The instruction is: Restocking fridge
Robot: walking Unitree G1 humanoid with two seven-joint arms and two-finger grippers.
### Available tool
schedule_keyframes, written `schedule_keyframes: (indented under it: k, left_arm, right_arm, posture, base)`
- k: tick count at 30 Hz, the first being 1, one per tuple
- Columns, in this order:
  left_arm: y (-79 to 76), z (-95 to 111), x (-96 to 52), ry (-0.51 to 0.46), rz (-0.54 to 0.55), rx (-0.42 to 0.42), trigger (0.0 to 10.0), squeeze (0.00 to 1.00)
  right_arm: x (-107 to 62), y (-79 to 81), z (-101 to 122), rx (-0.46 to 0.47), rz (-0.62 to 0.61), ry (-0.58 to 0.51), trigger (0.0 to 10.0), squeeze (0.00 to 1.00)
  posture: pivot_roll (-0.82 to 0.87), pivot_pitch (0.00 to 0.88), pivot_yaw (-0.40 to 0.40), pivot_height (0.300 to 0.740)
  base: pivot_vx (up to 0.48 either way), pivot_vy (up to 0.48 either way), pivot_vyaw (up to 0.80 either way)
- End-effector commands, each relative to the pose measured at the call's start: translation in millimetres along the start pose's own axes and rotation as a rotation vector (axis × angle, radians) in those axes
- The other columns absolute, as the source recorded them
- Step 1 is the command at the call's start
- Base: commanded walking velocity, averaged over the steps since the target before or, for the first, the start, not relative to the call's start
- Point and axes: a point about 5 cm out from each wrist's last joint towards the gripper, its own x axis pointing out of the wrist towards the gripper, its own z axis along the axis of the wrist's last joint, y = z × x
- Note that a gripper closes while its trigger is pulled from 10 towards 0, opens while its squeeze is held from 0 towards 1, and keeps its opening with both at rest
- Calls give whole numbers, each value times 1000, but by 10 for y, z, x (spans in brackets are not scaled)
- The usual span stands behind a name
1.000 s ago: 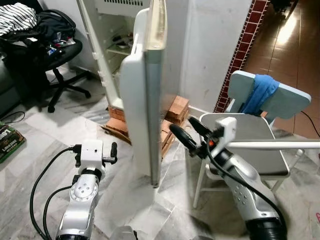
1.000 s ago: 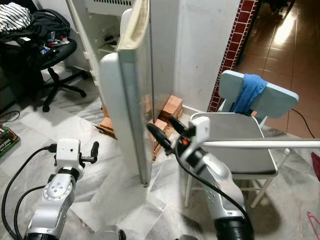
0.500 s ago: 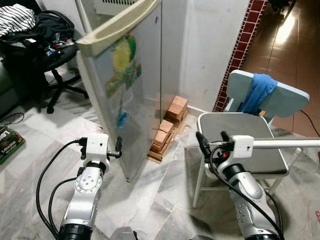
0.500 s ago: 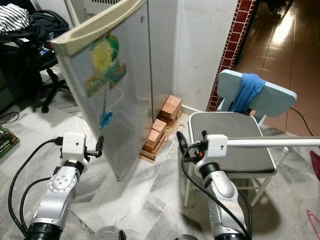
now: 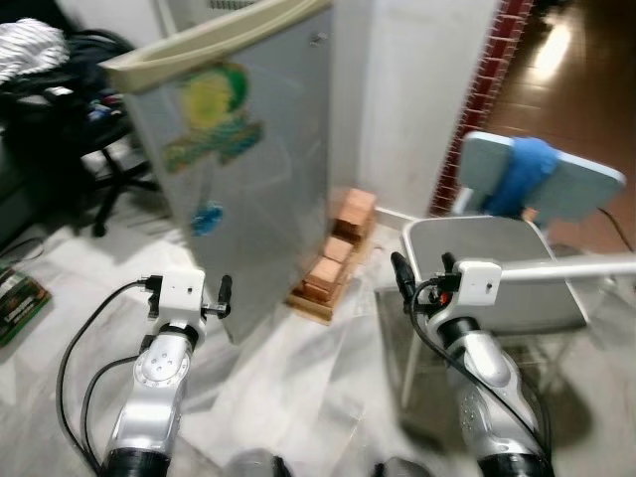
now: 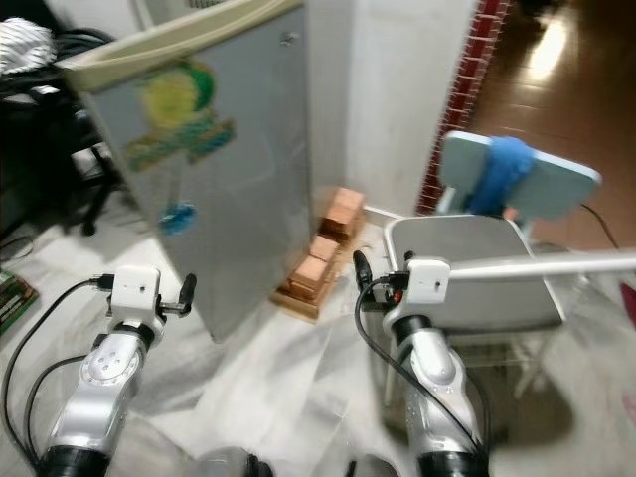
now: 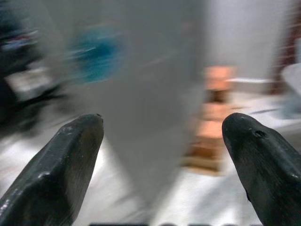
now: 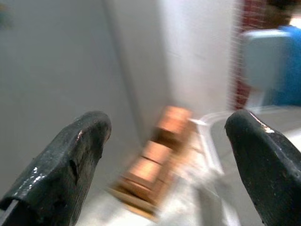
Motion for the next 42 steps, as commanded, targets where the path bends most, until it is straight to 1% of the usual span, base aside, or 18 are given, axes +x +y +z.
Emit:
schedule_keyframes:
  k: [1,5,8,22,28,33,38,42]
  left_arm:
    - [112,0,-15,2,19,18,10000,0]
    - [92,-3,-8,1,-20,-6,10000,0]
    - [94,1,5,0,-20,-12,10000,0]
    - [126,0,13,-15,-32,-12,10000,0]
    - [144,16,23,-23,-21,-15,10000,0]
    - [149,-22,-4,-14,-11,-18,10000,0]
    - [145,-11,-10,-19,-10,-14,10000,0]
    - [174,24,-3,-44,24,4,10000,0]
  right_arm:
    - [39,101,34,13,19,-25,10000,0]
    - [41,96,7,12,11,-21,10000,0]
    - [38,86,-1,1,5,-14,10000,0]
    - [23,-9,-30,-7,-17,-1,10000,0]
    - [47,-24,-8,-9,-16,-5,10000,0]
    - [32,-8,-18,-5,-19,-7,10000,0]
    - [7,5,-31,-2,-21,-5,10000,0]
    - [45,-7,-6,-5,-28,-14,10000,0]
  posture:
    - [-20,0,61,740]
    - [-24,0,58,740]
    - [-28,0,57,740]
    - [-29,0,45,740]
    - [-25,0,38,740]
    - [-26,0,38,740]
    - [-28,0,38,740]
    - [-29,0,46,740]
  base:
    - [0,480,-544]
    - [0,480,-136]
    - [0,480,0]
    - [0,480,-800]
    - [0,480,-654]
    - [0,480,0]
    - [0,480,0]
    - [0,316,0]
